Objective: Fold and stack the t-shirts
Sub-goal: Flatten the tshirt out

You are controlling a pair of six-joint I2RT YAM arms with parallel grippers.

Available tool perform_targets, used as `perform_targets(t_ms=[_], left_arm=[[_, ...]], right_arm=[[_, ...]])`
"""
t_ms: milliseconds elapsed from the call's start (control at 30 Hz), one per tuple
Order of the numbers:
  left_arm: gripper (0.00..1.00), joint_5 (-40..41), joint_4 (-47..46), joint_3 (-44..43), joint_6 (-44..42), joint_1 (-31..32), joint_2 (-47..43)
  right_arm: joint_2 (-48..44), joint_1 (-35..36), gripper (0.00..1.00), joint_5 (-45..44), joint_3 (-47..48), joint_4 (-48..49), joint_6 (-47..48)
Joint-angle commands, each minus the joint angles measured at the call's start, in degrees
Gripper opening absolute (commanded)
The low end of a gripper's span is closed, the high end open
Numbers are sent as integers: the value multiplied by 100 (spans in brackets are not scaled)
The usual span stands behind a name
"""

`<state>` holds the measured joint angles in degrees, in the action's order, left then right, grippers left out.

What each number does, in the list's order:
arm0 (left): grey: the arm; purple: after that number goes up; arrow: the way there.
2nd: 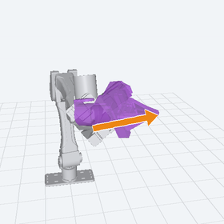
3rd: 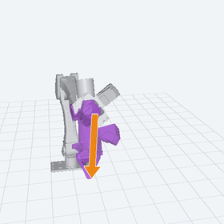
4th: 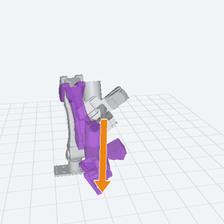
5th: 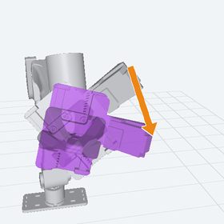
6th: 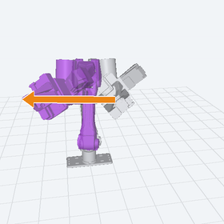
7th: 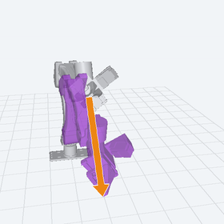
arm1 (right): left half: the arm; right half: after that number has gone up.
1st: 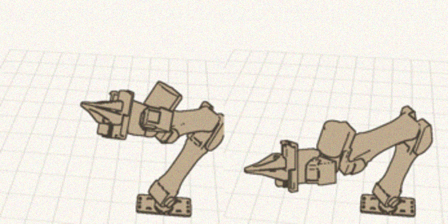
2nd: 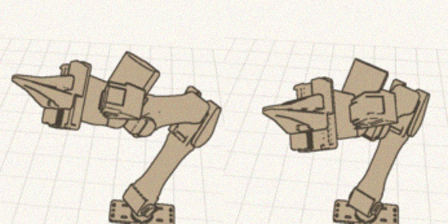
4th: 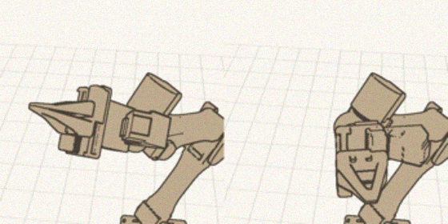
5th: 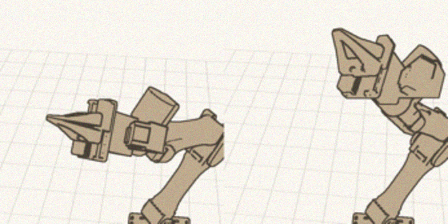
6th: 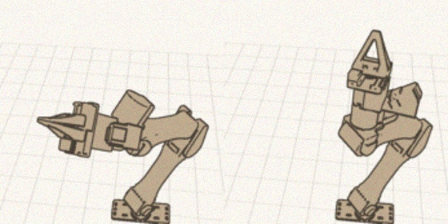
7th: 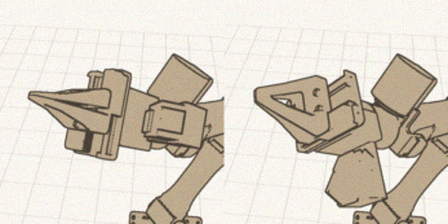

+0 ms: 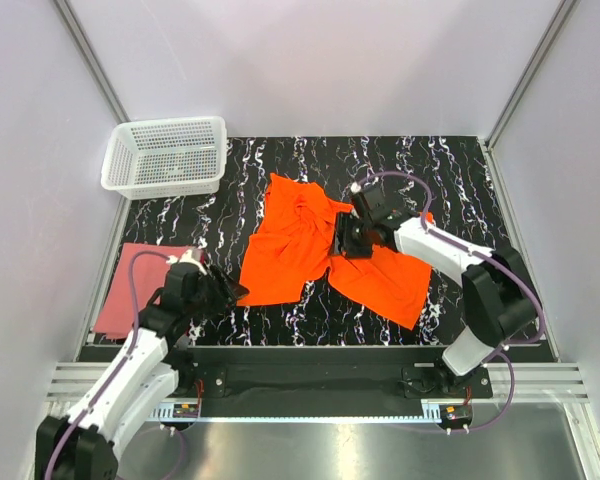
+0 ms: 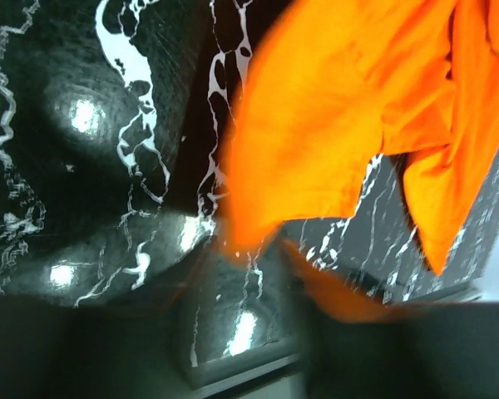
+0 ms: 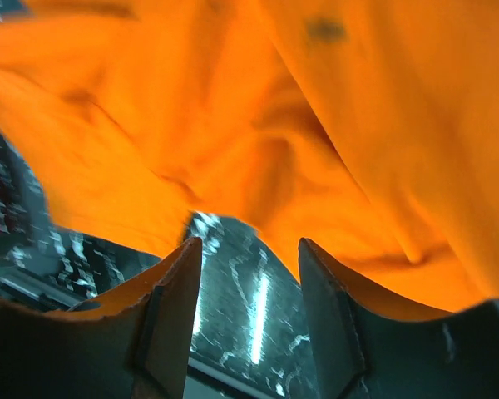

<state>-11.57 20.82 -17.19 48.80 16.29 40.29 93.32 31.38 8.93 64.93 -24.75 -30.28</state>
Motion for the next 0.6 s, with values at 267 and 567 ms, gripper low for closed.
perform_targets(t_ms=[267, 567], left_arm=[[72, 868, 381, -768, -353, 14, -227], [52, 955, -25, -1032, -960, 5, 1393]], right_arm=[[344, 1247, 63, 170, 134, 234, -442], [1469, 1714, 52, 671, 881, 752, -654]])
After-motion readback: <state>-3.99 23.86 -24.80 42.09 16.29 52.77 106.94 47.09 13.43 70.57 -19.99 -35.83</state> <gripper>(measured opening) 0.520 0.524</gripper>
